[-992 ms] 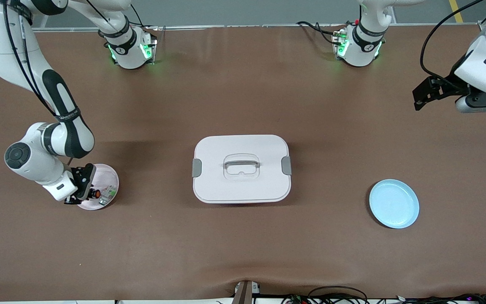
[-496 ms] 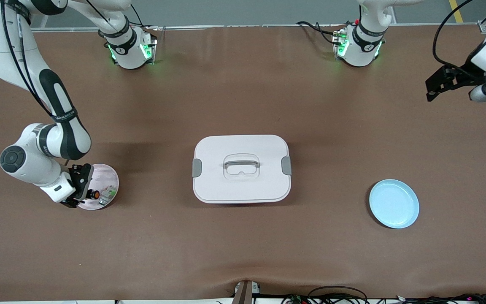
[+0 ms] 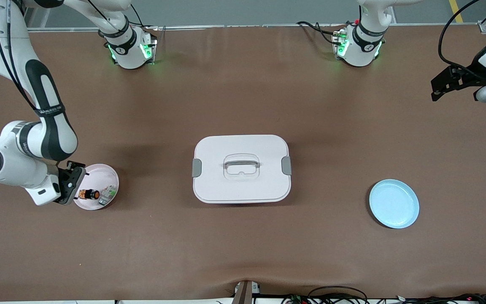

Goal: Transfer orange switch to right arm and place
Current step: 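Open the right gripper and release the switch on the plate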

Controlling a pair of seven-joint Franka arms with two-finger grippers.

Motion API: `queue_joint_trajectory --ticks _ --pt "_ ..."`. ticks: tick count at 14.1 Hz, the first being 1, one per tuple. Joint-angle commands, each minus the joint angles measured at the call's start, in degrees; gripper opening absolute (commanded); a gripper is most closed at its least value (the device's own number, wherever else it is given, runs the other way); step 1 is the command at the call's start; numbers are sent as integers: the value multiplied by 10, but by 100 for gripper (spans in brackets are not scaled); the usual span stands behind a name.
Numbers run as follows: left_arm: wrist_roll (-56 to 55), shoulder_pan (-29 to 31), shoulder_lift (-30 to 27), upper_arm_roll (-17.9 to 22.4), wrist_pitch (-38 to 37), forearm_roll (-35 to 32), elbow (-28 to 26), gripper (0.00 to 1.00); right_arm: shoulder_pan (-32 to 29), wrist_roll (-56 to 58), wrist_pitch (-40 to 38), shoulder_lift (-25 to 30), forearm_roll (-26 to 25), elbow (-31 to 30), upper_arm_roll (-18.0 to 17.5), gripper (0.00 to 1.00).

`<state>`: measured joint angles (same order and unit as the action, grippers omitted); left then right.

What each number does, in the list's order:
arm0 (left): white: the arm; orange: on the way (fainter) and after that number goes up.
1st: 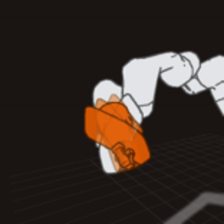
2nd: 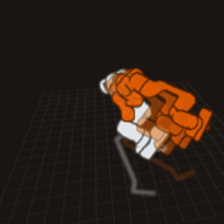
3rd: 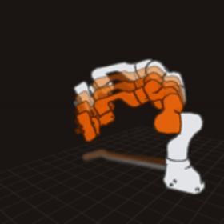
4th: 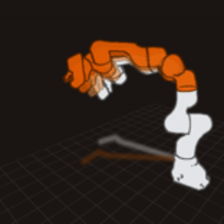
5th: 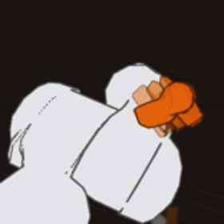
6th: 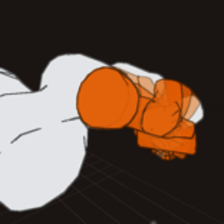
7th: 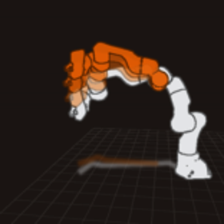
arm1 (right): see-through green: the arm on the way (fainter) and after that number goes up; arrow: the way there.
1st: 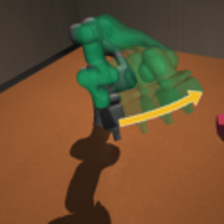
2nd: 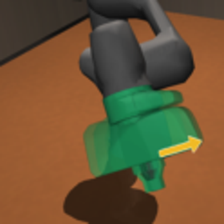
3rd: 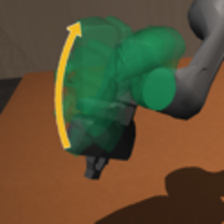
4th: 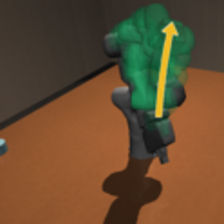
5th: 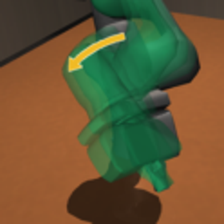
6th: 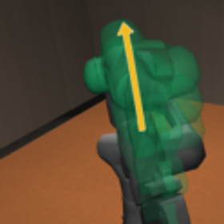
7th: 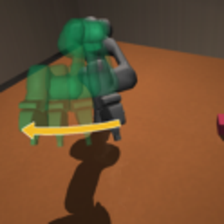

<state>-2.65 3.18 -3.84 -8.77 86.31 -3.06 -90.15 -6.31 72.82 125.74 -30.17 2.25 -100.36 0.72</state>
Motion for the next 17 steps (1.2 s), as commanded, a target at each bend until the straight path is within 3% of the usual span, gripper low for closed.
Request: queue_joint_trajectory --ticks 1,4,10,17 --pt "9 4 -10 0 -1 10 -6 100 0 -120 -53 6 5 26 -7 100" --pt "13 4 -12 1 -7 9 3 100 13 -257 -106 9 5 63 -7 100" --pt "26 7 -11 2 -8 9 4 100 25 -648 -112 57 4 66 -8 100" --pt "22 5 -10 -2 -8 10 5 100 20 -689 -231 161 -10 100 -6 100"
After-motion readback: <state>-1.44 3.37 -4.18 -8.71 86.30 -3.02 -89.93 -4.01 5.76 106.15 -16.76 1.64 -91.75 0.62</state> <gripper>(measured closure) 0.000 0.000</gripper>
